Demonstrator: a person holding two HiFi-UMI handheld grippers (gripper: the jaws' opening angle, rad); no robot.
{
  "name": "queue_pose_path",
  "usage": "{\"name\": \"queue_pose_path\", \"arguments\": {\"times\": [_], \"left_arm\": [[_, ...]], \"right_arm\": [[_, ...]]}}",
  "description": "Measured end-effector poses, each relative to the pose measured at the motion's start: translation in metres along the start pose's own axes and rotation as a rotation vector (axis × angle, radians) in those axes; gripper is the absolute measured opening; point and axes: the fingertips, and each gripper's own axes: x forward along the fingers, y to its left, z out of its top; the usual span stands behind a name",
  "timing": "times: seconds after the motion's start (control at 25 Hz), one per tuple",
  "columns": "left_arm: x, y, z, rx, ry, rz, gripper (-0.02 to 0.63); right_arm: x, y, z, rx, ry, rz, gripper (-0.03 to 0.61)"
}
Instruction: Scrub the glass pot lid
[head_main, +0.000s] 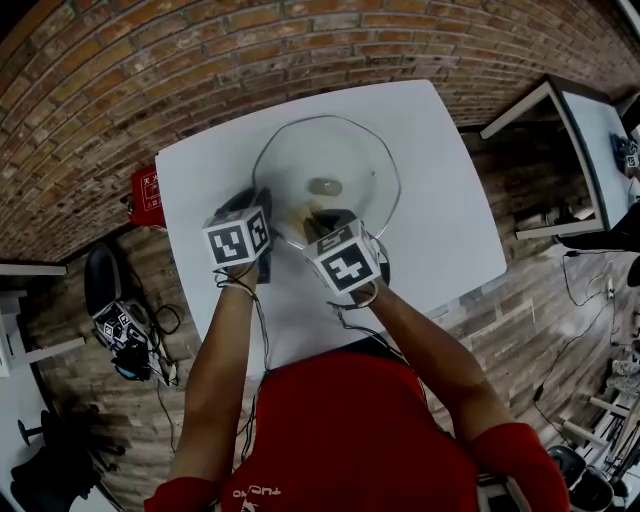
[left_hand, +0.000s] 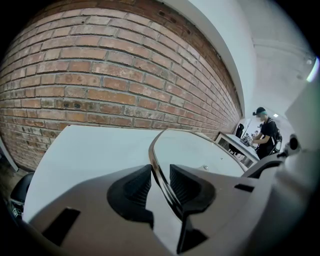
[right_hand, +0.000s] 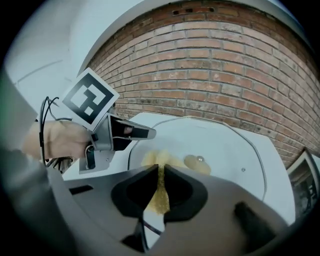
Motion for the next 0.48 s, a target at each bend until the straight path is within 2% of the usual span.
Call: {"name": "queue_pose_path", "arguments": {"times": [0.24,0.48], "left_arm": [[0.0,0.001,0.001,0.001,-0.004,-0.001,0.124],[0.0,0.0,0.001,0.002,-0.004,-0.003,0.124]], "right_arm": [[-0.009,-0.035,-0.015,0.014,0.031,-0.071,0.052],[-0.026,-0.081,-0.033,0.072,0.05,-0.155,0.052]]}}
